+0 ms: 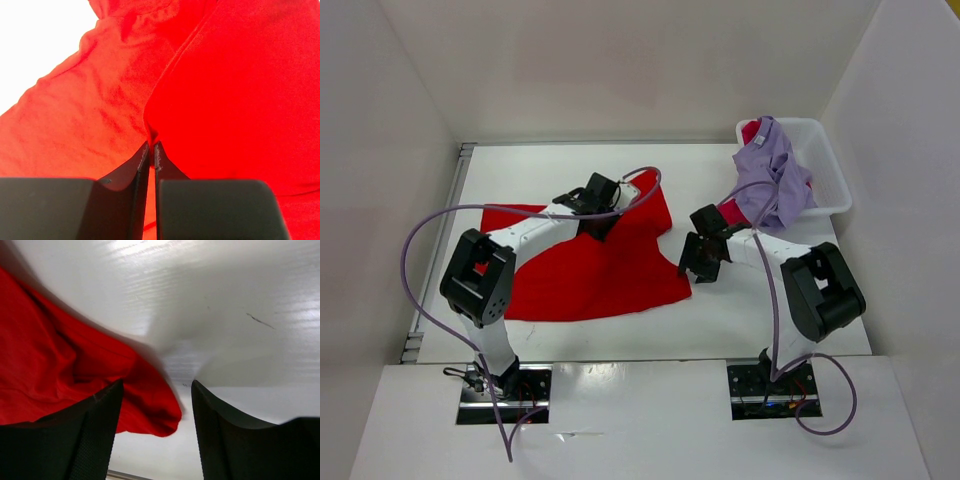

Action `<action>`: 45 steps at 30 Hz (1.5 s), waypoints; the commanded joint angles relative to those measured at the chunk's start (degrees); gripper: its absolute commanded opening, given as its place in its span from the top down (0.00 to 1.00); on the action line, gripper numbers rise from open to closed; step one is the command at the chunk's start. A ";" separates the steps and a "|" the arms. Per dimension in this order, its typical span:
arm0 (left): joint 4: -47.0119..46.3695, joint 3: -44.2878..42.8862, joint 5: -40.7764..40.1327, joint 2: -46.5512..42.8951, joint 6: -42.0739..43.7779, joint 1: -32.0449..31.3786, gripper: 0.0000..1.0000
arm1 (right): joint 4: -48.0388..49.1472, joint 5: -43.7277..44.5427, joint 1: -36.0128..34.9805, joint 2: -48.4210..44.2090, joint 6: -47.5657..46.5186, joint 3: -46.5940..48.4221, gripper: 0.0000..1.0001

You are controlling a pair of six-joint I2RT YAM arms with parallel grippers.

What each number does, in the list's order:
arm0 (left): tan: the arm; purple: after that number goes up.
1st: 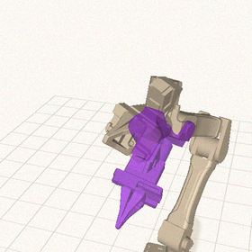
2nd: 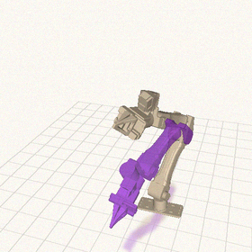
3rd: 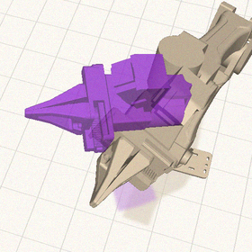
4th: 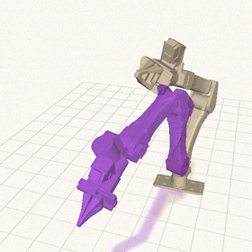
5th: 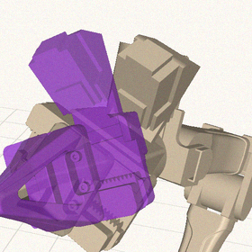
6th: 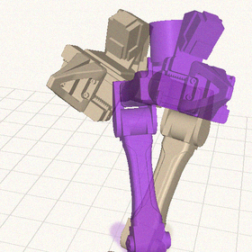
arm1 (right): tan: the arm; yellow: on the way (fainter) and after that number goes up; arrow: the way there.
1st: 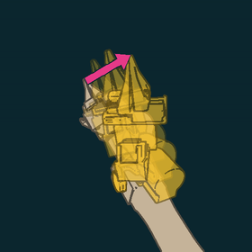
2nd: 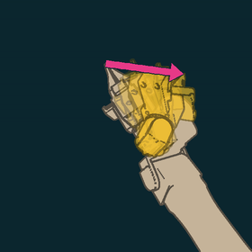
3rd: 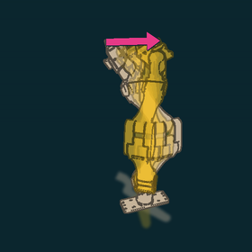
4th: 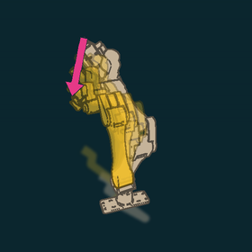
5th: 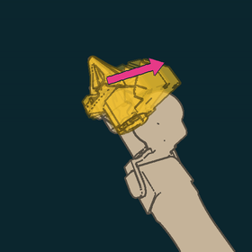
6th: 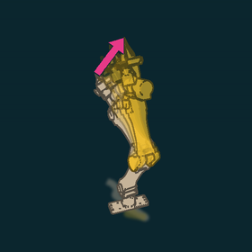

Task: Fold and stack the t-shirts
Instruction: Grap the side of the flattened tshirt furthest away from the robot with both arms

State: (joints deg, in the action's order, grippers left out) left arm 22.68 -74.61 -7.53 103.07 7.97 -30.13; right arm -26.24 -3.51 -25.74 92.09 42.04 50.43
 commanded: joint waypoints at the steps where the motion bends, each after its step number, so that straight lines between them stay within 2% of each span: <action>1: -1.06 0.60 -1.61 -0.50 -1.64 0.07 0.88 | 2.42 1.13 -0.72 1.16 -0.65 2.30 0.39; 5: -0.53 0.60 -2.23 1.87 -1.64 0.07 0.80 | 2.42 1.13 -0.72 1.69 -0.65 2.30 0.48; 6: -0.53 0.00 -2.84 1.87 -1.64 0.07 0.73 | 2.42 1.13 -0.72 1.69 -0.65 2.30 0.51; 9: 0.61 -0.53 -4.33 3.11 -1.64 0.07 0.54 | 1.81 1.75 -0.72 1.69 -0.12 2.30 0.70; 10: 0.61 -0.54 -4.86 3.11 -1.12 0.07 0.34 | 1.81 1.75 -0.72 1.69 -0.12 2.30 0.77; 11: 1.22 -0.54 -5.38 3.11 -1.11 0.07 0.28 | 1.81 1.75 -0.72 1.69 -0.12 2.30 0.91; 13: 1.75 -0.54 -6.97 3.11 -0.58 0.59 0.21 | 1.11 2.28 -0.72 1.16 0.40 1.77 1.00; 17: 3.08 -1.76 -7.50 0.21 -0.06 2.53 0.11 | -4.94 5.52 -0.72 -2.34 5.58 0.02 1.00; 24: 4.13 -1.24 -9.43 -5.76 -0.06 8.06 0.06 | -10.59 8.43 -0.72 -16.85 18.85 -8.94 1.00; 29: 4.66 1.57 -12.59 -9.02 1.25 13.34 0.04 | -11.73 7.73 -0.72 -18.27 21.42 -10.36 0.99; 34: 4.66 2.71 -13.12 -10.08 1.79 19.74 0.04 | -11.82 6.41 -0.72 -18.35 22.56 -13.87 0.93; 37: 4.66 2.71 -13.12 -10.08 1.79 23.09 0.03 | -12.60 6.41 -0.72 -19.85 23.61 -14.49 0.82; 39: 4.66 2.19 -12.60 -10.08 2.31 26.08 0.03 | -12.61 6.93 -0.72 -20.55 24.31 -15.18 0.70; 40: 4.66 2.19 -12.60 -10.08 2.32 27.04 0.03 | -13.30 6.94 -0.72 -21.33 24.32 -15.19 0.58; 41: 4.14 2.19 -12.60 -10.08 2.32 29.23 0.03 | -14.01 7.54 -0.72 -22.04 24.84 -15.19 0.53; 45: 4.13 0.52 -8.91 -9.55 2.32 34.95 0.03 | -14.01 10.18 -2.82 -24.59 22.48 -9.76 0.48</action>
State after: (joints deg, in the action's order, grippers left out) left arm 27.40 -72.20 -18.79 94.80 9.15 1.96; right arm -39.00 3.31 -26.46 70.02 65.06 36.16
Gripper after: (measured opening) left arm 0.971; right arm 0.511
